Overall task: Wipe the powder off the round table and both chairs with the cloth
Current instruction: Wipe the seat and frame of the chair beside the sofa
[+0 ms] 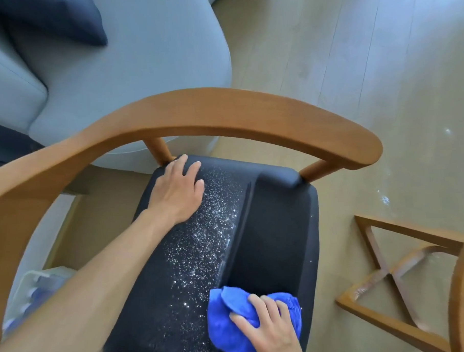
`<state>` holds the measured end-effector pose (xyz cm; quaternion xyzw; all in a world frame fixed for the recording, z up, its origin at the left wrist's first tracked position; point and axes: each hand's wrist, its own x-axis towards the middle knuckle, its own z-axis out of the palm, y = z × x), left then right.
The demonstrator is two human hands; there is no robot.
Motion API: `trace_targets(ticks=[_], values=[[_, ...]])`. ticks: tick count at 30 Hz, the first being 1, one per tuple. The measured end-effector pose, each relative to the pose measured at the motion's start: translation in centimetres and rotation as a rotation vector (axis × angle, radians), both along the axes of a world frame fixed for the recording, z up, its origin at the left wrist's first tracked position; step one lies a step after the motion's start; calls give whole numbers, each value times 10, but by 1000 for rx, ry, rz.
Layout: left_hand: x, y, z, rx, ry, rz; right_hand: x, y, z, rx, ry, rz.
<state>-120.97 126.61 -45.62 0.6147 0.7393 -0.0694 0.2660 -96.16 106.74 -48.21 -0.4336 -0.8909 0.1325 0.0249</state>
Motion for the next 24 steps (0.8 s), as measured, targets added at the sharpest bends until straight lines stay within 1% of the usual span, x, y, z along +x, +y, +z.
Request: trace_targets(ticks=[2, 4, 8, 10, 12, 13, 14, 17, 19, 21, 24], values=[[4, 4, 19, 118, 48, -92, 3, 7, 2, 75, -2, 33], [6, 6, 42, 253, 57, -138, 5, 15, 4, 86, 11, 83], [1, 0, 88, 530, 13, -212, 8, 27, 7, 36, -4, 113], [-12, -3, 106, 647, 38, -254, 15, 41, 8, 2, -11, 112], [-32, -3, 119, 719, 106, -212, 24, 66, 11, -14, -1, 64], [-44, -2, 124, 728, 157, -154, 27, 83, 14, -14, 3, 16], [-56, -1, 127, 697, 207, -82, 29, 102, 17, -15, 4, -38], [-86, -3, 121, 463, 303, 71, 26, 166, 22, -18, -59, -199], [-91, -7, 107, 350, 385, 57, 23, 199, 14, -26, -139, -302], [-88, -7, 94, 347, 438, 34, 19, 210, 0, -71, -180, -381], [-86, -3, 84, 365, 479, 49, 15, 196, -9, -73, -188, -442]])
